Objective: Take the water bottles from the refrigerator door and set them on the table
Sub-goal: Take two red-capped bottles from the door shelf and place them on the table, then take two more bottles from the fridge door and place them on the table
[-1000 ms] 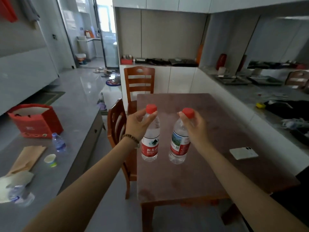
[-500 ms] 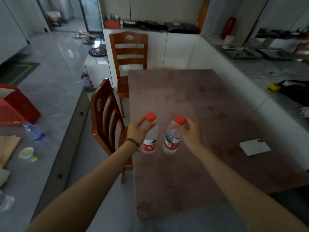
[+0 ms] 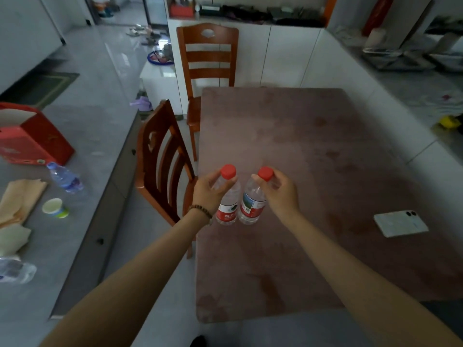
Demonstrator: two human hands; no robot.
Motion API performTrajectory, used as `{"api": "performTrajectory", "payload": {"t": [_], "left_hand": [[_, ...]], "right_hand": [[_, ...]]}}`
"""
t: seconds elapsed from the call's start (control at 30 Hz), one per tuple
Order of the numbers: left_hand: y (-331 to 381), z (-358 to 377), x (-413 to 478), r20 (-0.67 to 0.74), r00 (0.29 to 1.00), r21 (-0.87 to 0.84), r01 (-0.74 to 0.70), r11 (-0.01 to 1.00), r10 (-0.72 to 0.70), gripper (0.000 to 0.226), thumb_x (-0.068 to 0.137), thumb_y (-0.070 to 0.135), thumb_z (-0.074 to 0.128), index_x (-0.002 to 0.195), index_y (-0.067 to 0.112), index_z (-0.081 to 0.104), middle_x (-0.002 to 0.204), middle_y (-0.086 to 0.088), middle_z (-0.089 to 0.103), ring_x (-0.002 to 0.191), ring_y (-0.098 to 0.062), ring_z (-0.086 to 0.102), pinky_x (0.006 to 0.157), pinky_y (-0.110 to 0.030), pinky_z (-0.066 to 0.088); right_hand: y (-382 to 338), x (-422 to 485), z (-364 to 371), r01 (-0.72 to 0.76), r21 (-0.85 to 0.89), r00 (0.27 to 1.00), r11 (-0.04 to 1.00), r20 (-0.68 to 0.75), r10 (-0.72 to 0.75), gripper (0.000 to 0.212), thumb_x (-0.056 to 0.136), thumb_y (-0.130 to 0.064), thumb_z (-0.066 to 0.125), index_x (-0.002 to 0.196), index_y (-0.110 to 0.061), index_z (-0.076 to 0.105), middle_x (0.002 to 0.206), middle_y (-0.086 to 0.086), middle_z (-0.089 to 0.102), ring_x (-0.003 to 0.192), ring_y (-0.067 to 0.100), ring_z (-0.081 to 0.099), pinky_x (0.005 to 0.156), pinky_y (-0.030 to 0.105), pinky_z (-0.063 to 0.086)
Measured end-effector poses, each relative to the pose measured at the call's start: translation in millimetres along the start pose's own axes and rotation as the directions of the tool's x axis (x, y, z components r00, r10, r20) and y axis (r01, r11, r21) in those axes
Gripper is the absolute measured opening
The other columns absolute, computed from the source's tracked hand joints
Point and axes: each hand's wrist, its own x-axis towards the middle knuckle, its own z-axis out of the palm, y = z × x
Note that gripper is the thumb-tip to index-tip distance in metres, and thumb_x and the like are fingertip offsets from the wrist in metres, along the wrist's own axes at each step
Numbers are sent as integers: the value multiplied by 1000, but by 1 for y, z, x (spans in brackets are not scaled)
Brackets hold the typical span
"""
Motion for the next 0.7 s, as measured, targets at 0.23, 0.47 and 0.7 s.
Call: {"api": "performTrajectory", "payload": {"t": [0.23,0.47,0.7], "left_hand": [[1,3,1,16,999,-2,-28,1000,28,33,82,23,67,113,12,64,105,2,67,104,-12,60,98,-31,43],[-3,-3,6,89,996,47,19,999,-23,46,81,32,66,122,13,59,126,-1,61,121,-15,51,106,-35,35],[1,-15,6,133,991,253,-20,967,-14,57,81,42,63,130,16,52,134,0,55,125,-15,46,105,-34,34]], "right_hand": [[-1,2,5,15,-16,999,1000,52,-15,16,76,-33,74,87,-33,61,82,-17,66,80,0,62,72,7,46],[-1,6,1,-11,-54,989,998,148,19,26,77,-32,73,98,-23,61,92,-8,66,88,6,61,79,13,44],[-7,4,-8,-56,-64,967,996,244,70,33,82,-28,69,112,-21,57,105,-8,62,101,8,57,86,11,44]]}}
